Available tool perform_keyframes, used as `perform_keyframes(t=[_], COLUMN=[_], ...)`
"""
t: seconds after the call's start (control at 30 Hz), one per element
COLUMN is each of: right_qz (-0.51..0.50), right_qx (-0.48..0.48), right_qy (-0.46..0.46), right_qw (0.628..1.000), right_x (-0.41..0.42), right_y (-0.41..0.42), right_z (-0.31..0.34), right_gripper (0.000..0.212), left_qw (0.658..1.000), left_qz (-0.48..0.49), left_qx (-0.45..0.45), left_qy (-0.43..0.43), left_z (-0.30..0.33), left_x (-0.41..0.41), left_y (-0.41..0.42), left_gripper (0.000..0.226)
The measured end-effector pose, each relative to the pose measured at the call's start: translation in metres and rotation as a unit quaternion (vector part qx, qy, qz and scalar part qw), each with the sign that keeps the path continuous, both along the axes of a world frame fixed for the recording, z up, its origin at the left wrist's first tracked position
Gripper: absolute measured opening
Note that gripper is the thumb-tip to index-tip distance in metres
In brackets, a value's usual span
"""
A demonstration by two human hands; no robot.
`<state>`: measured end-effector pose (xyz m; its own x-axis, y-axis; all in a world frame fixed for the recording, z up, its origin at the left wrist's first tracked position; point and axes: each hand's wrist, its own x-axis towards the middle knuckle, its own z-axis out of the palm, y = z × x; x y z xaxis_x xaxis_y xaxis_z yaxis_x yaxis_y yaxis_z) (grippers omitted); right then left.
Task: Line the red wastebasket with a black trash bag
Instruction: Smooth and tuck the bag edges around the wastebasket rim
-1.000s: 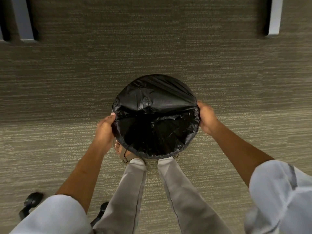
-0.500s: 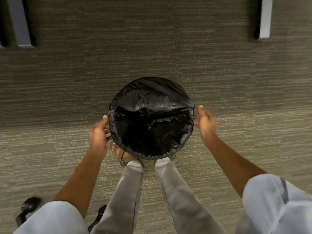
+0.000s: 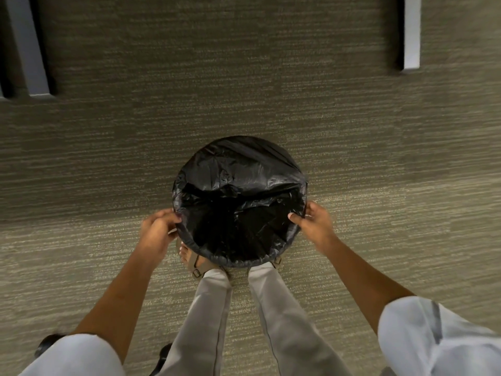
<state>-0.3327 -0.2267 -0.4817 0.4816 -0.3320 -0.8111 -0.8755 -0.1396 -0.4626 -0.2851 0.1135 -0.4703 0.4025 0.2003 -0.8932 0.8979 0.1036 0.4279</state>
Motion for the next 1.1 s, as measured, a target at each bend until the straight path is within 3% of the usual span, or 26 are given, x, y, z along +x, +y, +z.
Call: perform_keyframes(t=[0.2, 0.33, 0.47, 0.5, 0.57, 0.63, 0.7, 0.77, 0.8, 0.9, 0.97, 1.1], right_qz=[-0.119, -0.167, -0.174, -0.159, -0.131, -0.103, -0.074, -0.061, -0.06, -0.09, -0.093, 0.008], right_qx=[0.115, 0.142, 0.162, 0.16, 0.152, 0.133, 0.112, 0.098, 0.095, 0.09, 0.066, 0.014], right_qy=[0.051, 0.05, 0.035, 0.035, 0.035, 0.031, 0.021, 0.018, 0.014, -0.023, -0.053, -0.082], right_qw=[0.985, 0.974, 0.971, 0.974, 0.979, 0.985, 0.991, 0.993, 0.994, 0.992, 0.992, 0.997], right_x=[0.0, 0.002, -0.003, -0.005, -0.008, -0.011, -0.012, -0.01, -0.008, 0.008, 0.026, 0.082], right_y=[-0.004, -0.002, -0.006, -0.007, -0.007, -0.009, -0.009, -0.008, -0.007, -0.004, -0.004, 0.0], right_z=[-0.01, -0.006, -0.004, -0.003, -0.003, -0.007, -0.01, -0.011, -0.009, 0.002, 0.005, 0.001], right_gripper=[0.024, 0.02, 0.025, 0.026, 0.029, 0.029, 0.026, 0.025, 0.029, 0.046, 0.06, 0.046], left_qw=[0.987, 0.987, 0.996, 0.998, 0.991, 0.949, 0.867, 0.812, 0.809, 0.855, 0.866, 0.857], left_qz=[0.142, 0.145, 0.078, 0.056, -0.012, -0.159, -0.326, -0.428, -0.452, -0.436, -0.415, -0.422], left_qx=[-0.072, -0.069, -0.006, 0.028, 0.134, 0.262, 0.34, 0.329, 0.301, 0.192, 0.162, 0.165], left_qy=[0.036, 0.03, 0.029, 0.02, -0.01, -0.076, -0.165, -0.222, -0.225, -0.206, -0.226, -0.244], left_z=[0.0, 0.007, 0.001, -0.002, -0.004, -0.002, -0.002, -0.004, -0.006, -0.01, -0.013, -0.023], left_x=[-0.001, 0.004, 0.006, 0.007, 0.012, 0.026, 0.047, 0.071, 0.083, 0.118, 0.133, 0.144], left_y=[-0.008, -0.022, -0.02, -0.017, -0.015, -0.02, -0.03, -0.044, -0.052, -0.071, -0.076, -0.073], left_gripper=[0.02, 0.037, 0.01, 0.012, 0.039, 0.062, 0.075, 0.077, 0.074, 0.045, 0.03, 0.043])
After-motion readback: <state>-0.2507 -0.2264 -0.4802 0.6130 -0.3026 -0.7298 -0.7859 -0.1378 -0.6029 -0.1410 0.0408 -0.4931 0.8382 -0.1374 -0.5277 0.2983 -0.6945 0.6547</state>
